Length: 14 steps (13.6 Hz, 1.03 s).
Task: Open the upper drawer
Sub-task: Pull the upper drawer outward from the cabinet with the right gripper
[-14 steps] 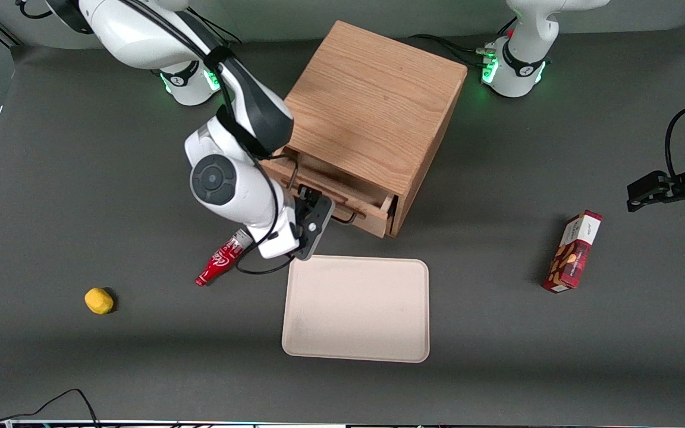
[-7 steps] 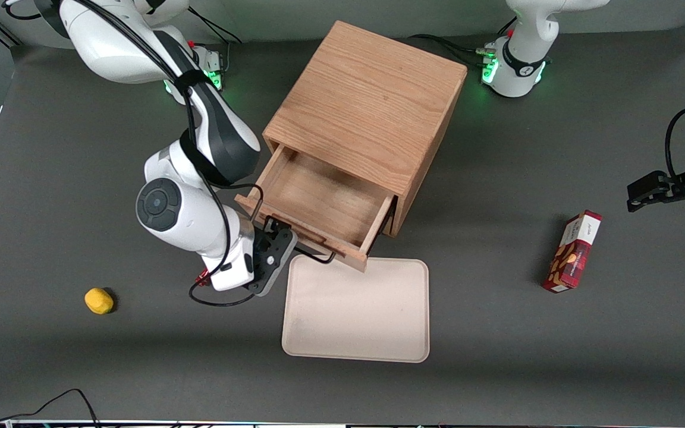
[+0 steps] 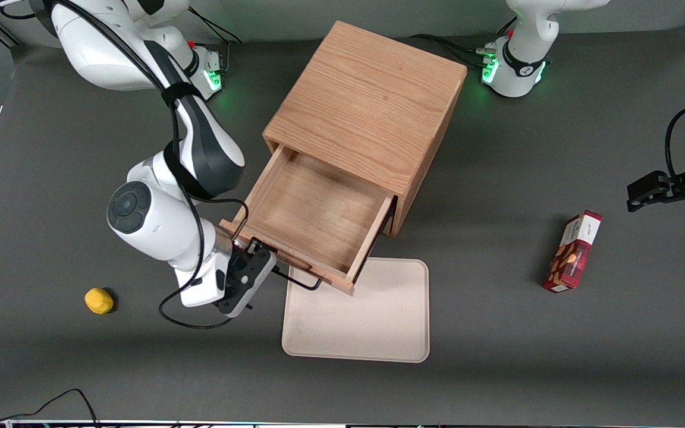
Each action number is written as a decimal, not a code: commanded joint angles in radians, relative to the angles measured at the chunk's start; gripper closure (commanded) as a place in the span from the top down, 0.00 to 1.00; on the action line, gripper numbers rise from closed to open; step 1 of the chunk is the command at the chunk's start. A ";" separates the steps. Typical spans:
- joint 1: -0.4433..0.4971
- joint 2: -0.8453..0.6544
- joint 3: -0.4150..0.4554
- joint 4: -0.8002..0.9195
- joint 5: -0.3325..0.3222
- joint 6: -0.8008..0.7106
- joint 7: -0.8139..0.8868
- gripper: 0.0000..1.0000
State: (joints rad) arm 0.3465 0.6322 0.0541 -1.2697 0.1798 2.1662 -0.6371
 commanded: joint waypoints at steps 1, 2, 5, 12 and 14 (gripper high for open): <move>-0.020 0.035 0.000 0.038 -0.011 0.067 -0.013 1.00; -0.023 0.035 -0.002 0.038 -0.011 0.087 -0.013 1.00; -0.037 0.024 0.000 0.058 -0.008 0.090 0.005 1.00; -0.060 -0.248 0.007 -0.109 0.000 -0.029 0.279 1.00; -0.110 -0.388 0.004 -0.262 -0.010 -0.032 0.396 1.00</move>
State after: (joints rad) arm 0.2909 0.4360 0.0502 -1.3067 0.1803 2.1340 -0.3456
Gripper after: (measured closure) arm 0.000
